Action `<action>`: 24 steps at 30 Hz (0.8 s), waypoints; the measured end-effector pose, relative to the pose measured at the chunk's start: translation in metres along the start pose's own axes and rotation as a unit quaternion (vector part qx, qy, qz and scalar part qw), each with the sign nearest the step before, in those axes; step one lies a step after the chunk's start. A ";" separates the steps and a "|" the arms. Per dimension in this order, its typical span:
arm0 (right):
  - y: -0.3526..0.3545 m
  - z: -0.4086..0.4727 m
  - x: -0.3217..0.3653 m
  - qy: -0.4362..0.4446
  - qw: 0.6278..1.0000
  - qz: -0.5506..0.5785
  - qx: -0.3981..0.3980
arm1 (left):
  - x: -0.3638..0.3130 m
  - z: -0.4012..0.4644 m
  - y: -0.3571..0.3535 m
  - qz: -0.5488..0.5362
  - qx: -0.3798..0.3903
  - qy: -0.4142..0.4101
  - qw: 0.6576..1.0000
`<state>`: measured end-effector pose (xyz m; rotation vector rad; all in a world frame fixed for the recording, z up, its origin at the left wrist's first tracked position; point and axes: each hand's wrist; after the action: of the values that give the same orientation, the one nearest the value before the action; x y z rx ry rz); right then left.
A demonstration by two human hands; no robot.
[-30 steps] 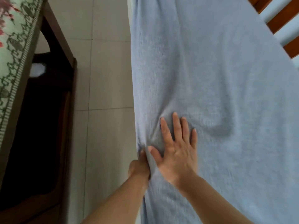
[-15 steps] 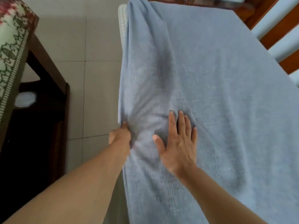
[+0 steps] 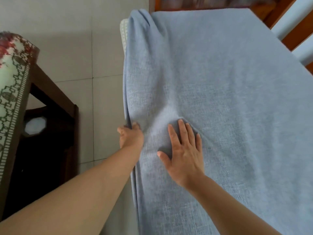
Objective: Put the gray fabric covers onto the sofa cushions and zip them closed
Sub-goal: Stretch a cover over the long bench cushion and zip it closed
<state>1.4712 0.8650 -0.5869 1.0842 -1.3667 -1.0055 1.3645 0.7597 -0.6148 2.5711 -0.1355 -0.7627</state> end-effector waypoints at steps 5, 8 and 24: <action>0.029 0.039 -0.011 -0.052 0.996 0.038 0.055 | -0.053 -0.017 -0.005 0.227 -0.005 -0.303 0.926; 0.045 0.073 -0.023 -0.103 0.991 0.067 0.060 | -0.084 -0.016 -0.016 0.369 0.033 -0.395 0.841; 0.074 0.173 -0.062 -0.215 0.939 0.089 0.255 | -0.214 0.022 -0.041 0.663 0.118 -0.432 0.600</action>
<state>1.2942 0.9417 -0.5414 1.1194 -2.1269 -0.7958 1.1705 0.8340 -0.5441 1.2210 -2.1887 -1.1632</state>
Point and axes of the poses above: each hand's wrist, its own z-axis towards the middle knuckle, its own y-axis out of the back of the hand, x = y × z, and after that the axes turned 13 degrees about y, right-handed
